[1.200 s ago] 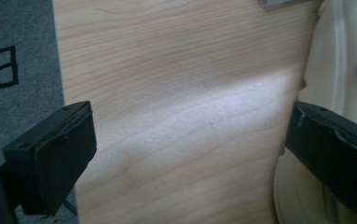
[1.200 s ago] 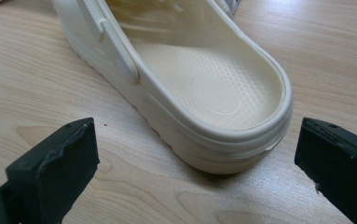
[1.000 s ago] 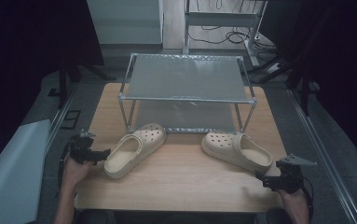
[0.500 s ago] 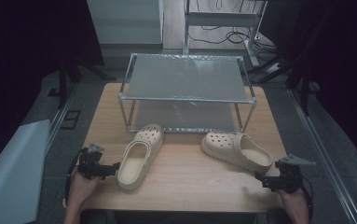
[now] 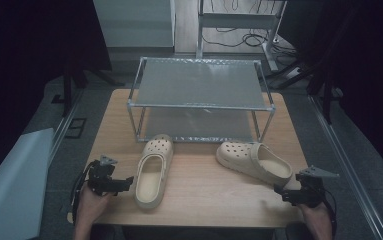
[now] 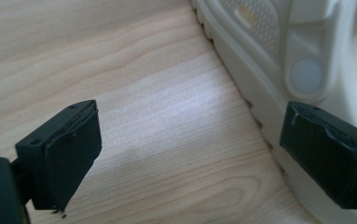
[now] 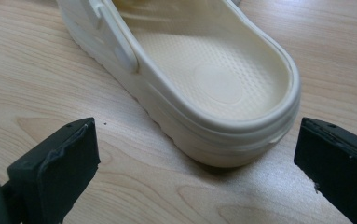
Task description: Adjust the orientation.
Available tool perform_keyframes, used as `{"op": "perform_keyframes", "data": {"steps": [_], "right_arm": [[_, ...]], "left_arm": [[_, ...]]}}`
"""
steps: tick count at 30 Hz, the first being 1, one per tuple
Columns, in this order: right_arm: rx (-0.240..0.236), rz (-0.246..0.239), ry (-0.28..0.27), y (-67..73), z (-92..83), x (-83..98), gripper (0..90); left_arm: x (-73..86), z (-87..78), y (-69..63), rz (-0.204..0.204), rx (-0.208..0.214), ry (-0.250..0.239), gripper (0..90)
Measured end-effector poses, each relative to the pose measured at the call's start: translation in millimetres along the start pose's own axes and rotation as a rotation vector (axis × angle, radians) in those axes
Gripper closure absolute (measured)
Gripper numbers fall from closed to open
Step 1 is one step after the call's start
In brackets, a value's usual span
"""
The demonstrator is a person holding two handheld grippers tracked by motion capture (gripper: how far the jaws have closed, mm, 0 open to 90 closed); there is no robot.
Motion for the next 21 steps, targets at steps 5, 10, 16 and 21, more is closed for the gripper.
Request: {"op": "perform_keyframes", "data": {"steps": [5,10,16,21], "right_arm": [[0.002,0.001,-0.010,-0.3,-1.5,0.0,0.0],[-0.003,0.006,0.000,-0.8,-1.3,0.8,0.0],[-0.002,0.008,-0.004,-1.6,-1.5,1.1,0.0],[-0.003,0.008,-0.004,-2.5,-1.3,1.6,0.1]], "left_arm": [[-14.1,-15.4,-9.6,-0.020,0.049,-0.016,14.6],[-28.8,-19.3,-24.7,0.003,0.075,-0.015,15.7],[-40.9,-5.4,-40.3,0.041,0.055,0.022,23.5],[-46.4,5.3,-44.9,0.039,0.063,0.046,31.9]]}}
Point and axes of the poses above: each handheld gripper's, and its own axes: z roughly forward along the jaws, x roughly out of its underside, y roughly to its left, the point moved 5 cm from there along z, roughly forward along the jaws, and after that the axes turned 13 degrees about -x, right-handed, at the moved point
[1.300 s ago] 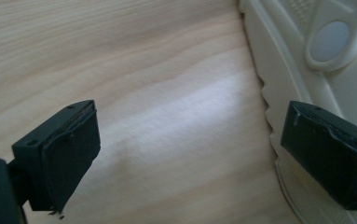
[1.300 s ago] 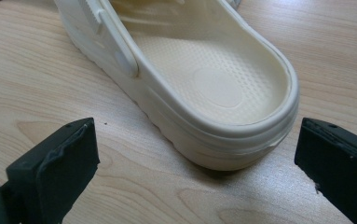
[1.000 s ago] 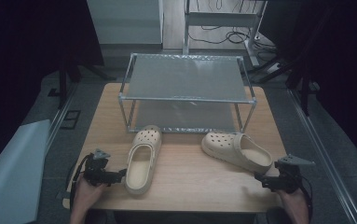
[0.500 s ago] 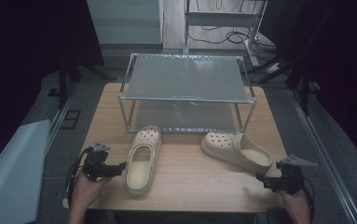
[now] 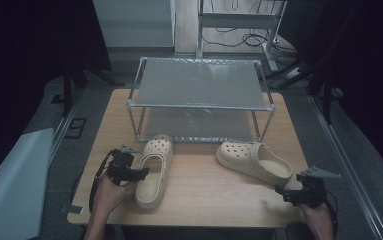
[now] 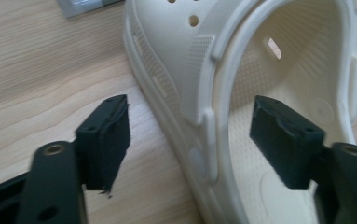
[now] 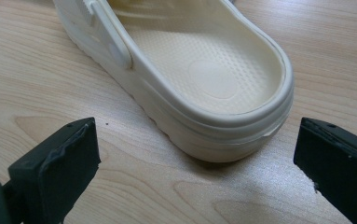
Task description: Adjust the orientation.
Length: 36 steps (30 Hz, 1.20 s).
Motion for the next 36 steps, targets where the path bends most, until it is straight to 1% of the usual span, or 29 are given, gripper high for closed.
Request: {"op": "perform_keyframes", "data": {"steps": [1,3,4,5,6,7,8,9,10,13,15,18,19,20,21,22,27,28,31,33,34,35,36], "right_arm": [[-0.002,0.000,0.001,0.2,0.4,0.1,0.2],[-0.004,0.001,0.004,0.5,0.8,0.2,0.3],[-0.004,0.001,0.004,0.5,0.8,0.2,0.3],[-0.004,0.000,0.004,0.6,1.0,0.2,0.3],[-0.005,0.001,0.005,0.8,1.1,0.3,0.5],[-0.005,0.001,0.005,0.8,1.1,0.3,0.5],[-0.004,0.001,0.003,0.7,1.1,0.3,0.6],[-0.004,0.001,0.002,0.6,1.1,0.4,0.7],[-0.004,0.001,0.002,0.6,1.1,0.4,0.7],[-0.004,0.000,0.003,0.5,1.1,0.5,0.8],[-0.005,0.000,0.002,0.9,1.1,0.3,1.0],[-0.007,-0.003,0.004,1.1,1.0,0.2,1.1],[-0.005,-0.002,0.002,1.1,1.0,0.1,1.2],[-0.005,-0.002,0.002,1.1,1.0,0.1,1.2],[-0.005,-0.001,0.002,1.1,0.9,0.0,1.4],[-0.007,-0.002,0.004,1.1,0.7,0.1,1.5],[-0.006,-0.002,0.003,1.3,0.9,0.0,1.8],[-0.006,-0.002,0.003,1.3,0.9,0.0,1.8],[-0.006,-0.002,0.002,0.7,0.6,0.2,2.1],[-0.006,-0.002,0.003,0.5,0.4,0.2,2.1],[-0.006,-0.001,0.001,0.5,0.4,0.1,2.1],[-0.006,-0.001,0.000,0.7,0.3,0.0,2.3],[-0.006,-0.002,0.001,0.7,0.5,0.0,2.3]], "left_arm": [[-2.3,5.3,-1.3,0.002,0.001,0.017,37.2],[-4.4,10.2,-2.2,0.003,-0.001,0.036,40.5],[-4.4,10.2,-2.2,0.003,-0.001,0.036,43.4],[-5.3,12.0,-2.9,0.001,-0.003,0.045,43.4],[-6.1,13.8,-3.0,0.001,-0.007,0.054,47.9],[-6.6,15.1,-3.3,-0.001,-0.015,0.063,47.9],[-6.9,17.1,-3.1,-0.003,-0.024,0.084,55.4],[-6.8,18.1,-3.3,-0.006,-0.021,0.094,57.1],[-6.8,18.1,-3.3,-0.006,-0.021,0.094,60.1],[-7.0,18.6,-1.2,-0.025,-0.029,0.111,65.6],[-7.1,18.0,1.9,-0.034,-0.025,0.113,69.1],[-5.9,16.9,7.3,-0.037,-0.044,0.117,74.5],[-5.4,16.8,9.6,-0.047,-0.033,0.118,75.1],[-5.4,16.8,9.6,-0.047,-0.033,0.118,75.3],[-4.8,16.9,11.9,-0.056,-0.015,0.119,75.3],[-4.0,17.1,16.2,-0.075,0.014,0.123,75.6],[-3.1,18.2,24.9,-0.107,0.081,0.130,75.8],[-3.1,18.2,24.9,-0.107,0.081,0.130,75.9],[-2.2,19.0,30.6,-0.144,0.129,0.133,75.9],[-1.2,19.7,34.9,-0.180,0.178,0.135,76.0],[-0.6,20.1,36.9,-0.196,0.212,0.135,76.2],[0.7,20.8,39.1,-0.238,0.280,0.132,76.2],[1.3,20.7,39.9,-0.250,0.312,0.130,76.3]]}}
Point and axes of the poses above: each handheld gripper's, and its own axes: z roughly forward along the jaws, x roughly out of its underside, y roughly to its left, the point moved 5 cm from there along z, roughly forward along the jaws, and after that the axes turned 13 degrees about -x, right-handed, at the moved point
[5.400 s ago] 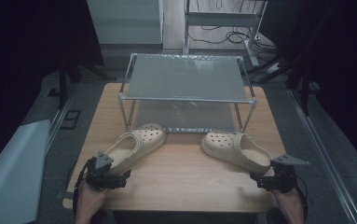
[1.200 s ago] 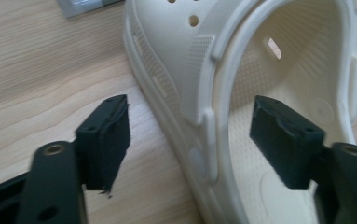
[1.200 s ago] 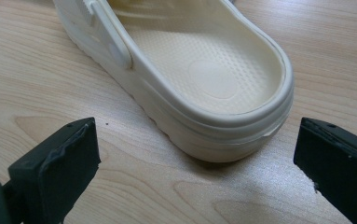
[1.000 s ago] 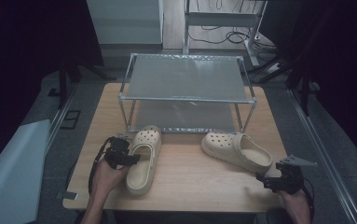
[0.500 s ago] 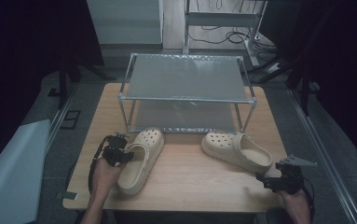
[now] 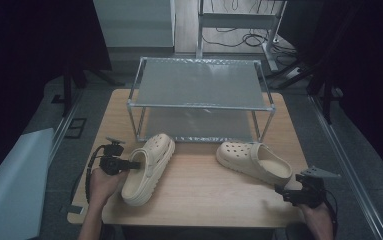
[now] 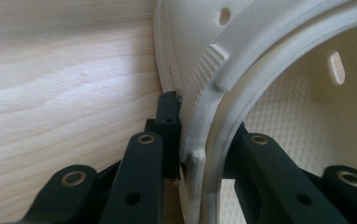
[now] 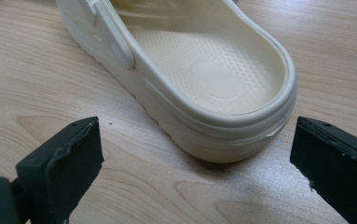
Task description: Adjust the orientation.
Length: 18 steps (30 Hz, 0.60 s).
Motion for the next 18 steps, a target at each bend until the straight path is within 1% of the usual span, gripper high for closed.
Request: {"op": "perform_keyframes", "data": {"steps": [1,2,3,4,5,8,9,10,11,12,13,14,16,17,18], "right_arm": [[0.000,0.000,0.000,0.0,0.0,0.0,2.3],[-0.001,0.000,0.002,0.0,0.0,0.1,2.3],[-0.001,0.001,0.000,0.1,0.2,0.1,2.3],[-0.002,0.000,0.004,0.1,-0.2,0.1,2.4],[-0.001,0.001,0.000,0.2,0.0,-0.1,2.4],[0.001,0.002,-0.003,0.4,-0.1,-0.3,2.4],[0.002,0.003,-0.004,0.4,-0.5,-0.4,2.3],[0.002,0.003,-0.004,0.4,-0.5,-0.4,2.3],[0.001,0.004,-0.005,0.4,-0.6,-0.4,2.4],[0.002,0.004,-0.005,0.1,-0.8,-0.4,2.3],[0.000,0.003,-0.001,-0.1,-1.2,-0.3,2.4],[0.001,0.004,-0.003,-0.3,-1.1,-0.2,2.4],[0.001,0.004,-0.001,-0.6,-1.1,-0.1,2.4],[0.002,0.005,-0.003,-0.6,-0.9,-0.1,2.4],[0.002,0.005,-0.005,-0.5,-0.7,-0.1,2.4]], "left_arm": [[0.0,0.0,0.0,0.000,0.000,0.000,76.4],[0.4,-0.3,0.2,-0.011,0.023,0.002,76.4],[0.9,-0.7,-0.6,-0.021,0.056,0.001,76.4],[0.9,-0.7,-0.6,-0.021,0.056,0.001,76.3],[0.5,-1.4,-2.0,-0.025,0.069,0.002,76.3],[-0.5,-2.3,-3.0,-0.028,0.079,0.006,76.3],[-2.2,-3.6,-4.5,-0.036,0.097,0.008,76.3],[-2.2,-3.6,-4.5,-0.036,0.097,0.008,76.3],[-3.3,-4.6,-5.4,-0.040,0.107,0.007,76.3],[-5.7,-6.9,-7.5,-0.045,0.129,0.007,76.3],[-5.7,-6.9,-7.5,-0.045,0.129,0.007,76.4],[-8.4,-9.8,-10.2,-0.042,0.146,0.007,76.3],[-9.8,-11.2,-11.9,-0.043,0.153,0.004,76.3],[-12.4,-14.6,-15.4,-0.042,0.172,0.003,76.3],[-12.4,-14.6,-15.4,-0.042,0.172,0.003,76.4]]}}
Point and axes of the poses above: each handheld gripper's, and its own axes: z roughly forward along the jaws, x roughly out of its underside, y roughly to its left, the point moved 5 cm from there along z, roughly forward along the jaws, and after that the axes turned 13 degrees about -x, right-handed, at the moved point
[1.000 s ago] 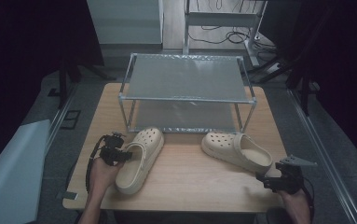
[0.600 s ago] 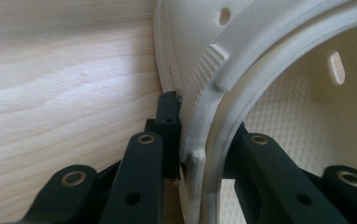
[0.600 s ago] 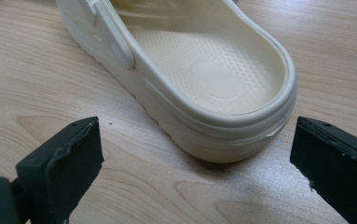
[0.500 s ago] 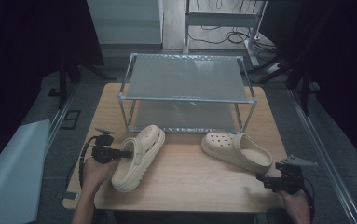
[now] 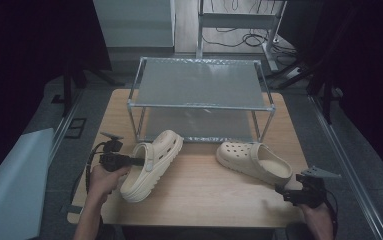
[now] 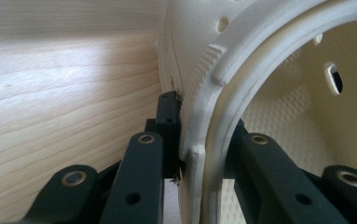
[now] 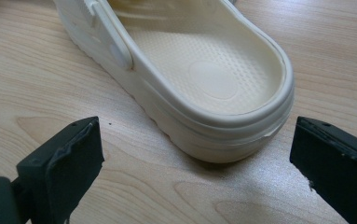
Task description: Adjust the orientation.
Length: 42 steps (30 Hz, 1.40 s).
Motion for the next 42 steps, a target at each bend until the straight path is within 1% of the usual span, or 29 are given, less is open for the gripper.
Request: {"op": "perform_keyframes", "data": {"steps": [1,2,4,5,6,9,10,12,13,15,17,18,19,21,24,25,29,30,32,36,37,39,40,42], "right_arm": [[0.000,0.000,0.001,0.1,0.0,0.1,2.4],[0.000,0.000,0.001,0.1,0.1,0.1,2.5],[0.000,0.001,0.000,0.0,0.0,0.0,2.5],[0.000,0.000,0.000,0.0,0.0,0.0,2.4],[0.000,0.001,0.000,-0.1,0.0,0.0,2.5],[-0.001,0.002,-0.002,-0.2,-0.2,-0.1,2.5],[-0.001,0.002,-0.002,-0.2,-0.2,-0.1,2.5],[0.000,0.003,-0.005,-0.2,-0.2,-0.2,2.5],[0.001,0.003,-0.006,-0.2,-0.2,-0.2,2.4],[0.000,0.002,-0.005,-0.4,-0.2,-0.1,2.5],[-0.002,0.002,-0.002,-0.5,-0.5,0.0,2.5],[-0.003,0.001,0.000,-0.7,-0.8,0.0,2.4],[-0.003,0.001,0.000,-0.7,-0.8,0.0,2.4],[-0.004,0.003,0.000,-0.9,-0.9,0.1,2.4],[-0.003,0.002,-0.002,-1.3,-1.2,0.0,2.5],[-0.003,0.002,-0.002,-1.3,-1.2,0.0,2.5],[-0.001,0.003,-0.005,-1.4,-0.9,0.0,2.4],[-0.002,0.003,-0.003,-1.3,-0.9,0.1,2.5],[-0.002,0.002,-0.005,-1.4,-0.6,0.0,2.5],[-0.001,0.004,-0.006,-1.6,-0.6,0.1,2.5],[0.000,0.003,-0.005,-1.9,-0.9,0.1,2.5],[0.002,0.005,-0.009,-1.9,-0.8,0.0,2.4],[-0.001,0.004,-0.004,-2.0,-2.0,-0.1,2.5],[-0.002,0.005,-0.005,-2.0,-2.4,-0.2,2.5]], "left_arm": [[-2.3,-2.7,-4.4,0.000,0.027,-0.003,76.3],[-2.3,-2.7,-4.4,0.000,0.027,-0.003,76.3],[-4.6,-5.7,-8.8,0.002,0.054,-0.005,76.3],[-6.8,-8.6,-13.3,0.004,0.074,-0.006,76.3],[-8.0,-10.2,-15.6,0.006,0.081,-0.006,76.3],[-11.7,-15.3,-22.0,0.016,0.094,-0.004,76.3],[-11.7,-15.3,-22.0,0.016,0.094,-0.004,76.3],[-14.4,-19.1,-25.8,0.024,0.108,-0.005,76.3],[-17.2,-23.0,-29.9,0.027,0.120,-0.007,76.3],[-18.6,-24.7,-31.9,0.028,0.124,-0.008,76.3],[-21.4,-28.3,-35.8,0.030,0.139,-0.011,76.3],[-24.2,-32.3,-39.9,0.032,0.147,-0.012,76.3],[-24.2,-32.3,-39.9,0.032,0.147,-0.012,76.3],[-27.1,-36.6,-44.0,0.034,0.159,-0.014,76.3],[-33.0,-44.4,-51.7,0.031,0.185,-0.018,76.3],[-33.0,-44.4,-51.7,0.031,0.185,-0.018,76.3],[-39.7,-52.5,-58.9,0.027,0.214,-0.027,76.3],[-43.3,-56.8,-62.6,0.029,0.228,-0.029,76.3],[-45.4,-58.9,-64.7,0.030,0.233,-0.031,76.3],[-54.5,-66.7,-72.3,0.030,0.254,-0.039,76.3],[-59.7,-70.4,-75.6,0.023,0.266,-0.047,76.3],[-62.3,-72.3,-77.1,0.020,0.270,-0.051,76.3],[-67.6,-75.8,-80.0,0.016,0.279,-0.063,76.3],[-70.4,-77.4,-81.3,0.014,0.281,-0.070,76.3]]}}
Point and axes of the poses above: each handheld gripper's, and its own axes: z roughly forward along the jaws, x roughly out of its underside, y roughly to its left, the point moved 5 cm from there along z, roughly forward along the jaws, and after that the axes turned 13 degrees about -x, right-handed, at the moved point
